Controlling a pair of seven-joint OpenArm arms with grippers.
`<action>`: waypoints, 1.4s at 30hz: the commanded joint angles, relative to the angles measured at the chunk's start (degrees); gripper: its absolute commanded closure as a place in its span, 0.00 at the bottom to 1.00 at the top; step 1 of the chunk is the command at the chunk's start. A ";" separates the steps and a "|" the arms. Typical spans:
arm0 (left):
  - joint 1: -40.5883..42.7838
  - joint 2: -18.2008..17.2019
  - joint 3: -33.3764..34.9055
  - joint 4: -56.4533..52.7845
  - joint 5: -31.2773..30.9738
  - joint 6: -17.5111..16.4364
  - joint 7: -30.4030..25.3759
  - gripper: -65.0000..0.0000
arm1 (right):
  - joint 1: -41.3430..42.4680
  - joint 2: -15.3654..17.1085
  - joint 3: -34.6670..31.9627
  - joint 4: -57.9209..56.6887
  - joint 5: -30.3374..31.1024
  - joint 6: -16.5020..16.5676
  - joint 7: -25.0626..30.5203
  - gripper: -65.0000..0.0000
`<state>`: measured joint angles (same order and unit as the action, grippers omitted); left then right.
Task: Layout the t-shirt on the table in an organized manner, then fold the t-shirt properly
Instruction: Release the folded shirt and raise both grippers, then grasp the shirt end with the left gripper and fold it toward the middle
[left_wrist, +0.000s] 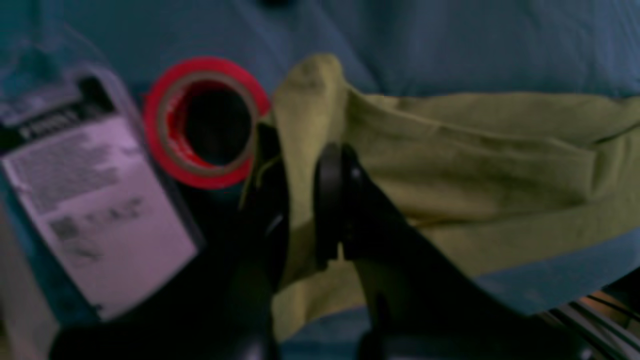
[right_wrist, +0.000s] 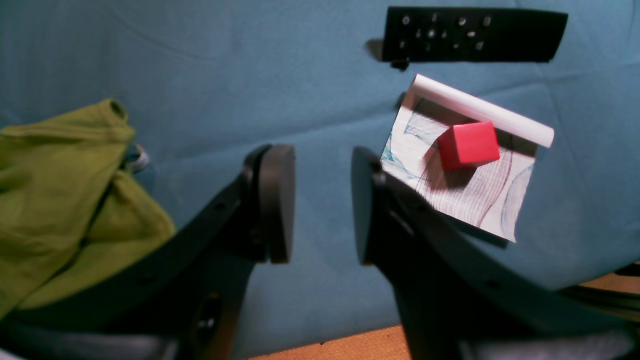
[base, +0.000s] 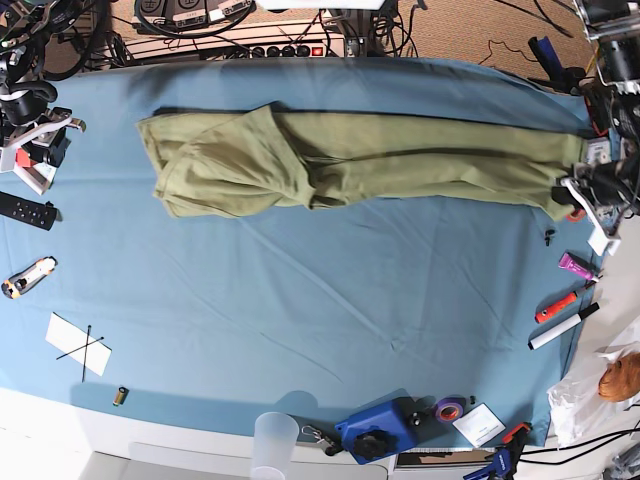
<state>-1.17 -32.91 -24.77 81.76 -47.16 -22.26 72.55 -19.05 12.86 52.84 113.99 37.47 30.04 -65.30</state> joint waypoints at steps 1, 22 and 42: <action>-0.72 -1.40 -0.55 0.83 -1.09 0.20 -0.04 1.00 | 0.02 1.09 0.42 0.74 0.61 0.15 1.70 0.70; 9.11 6.99 -0.52 32.68 -20.17 -12.17 0.85 1.00 | 0.15 1.09 0.42 0.74 0.63 0.13 2.16 0.70; 9.94 29.27 2.36 32.76 -10.01 -5.81 -4.02 1.00 | 0.17 1.09 0.42 0.74 0.63 0.13 3.67 0.70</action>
<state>9.06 -3.64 -22.55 113.62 -55.61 -27.88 69.32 -19.03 12.86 52.84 113.99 37.47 30.04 -62.96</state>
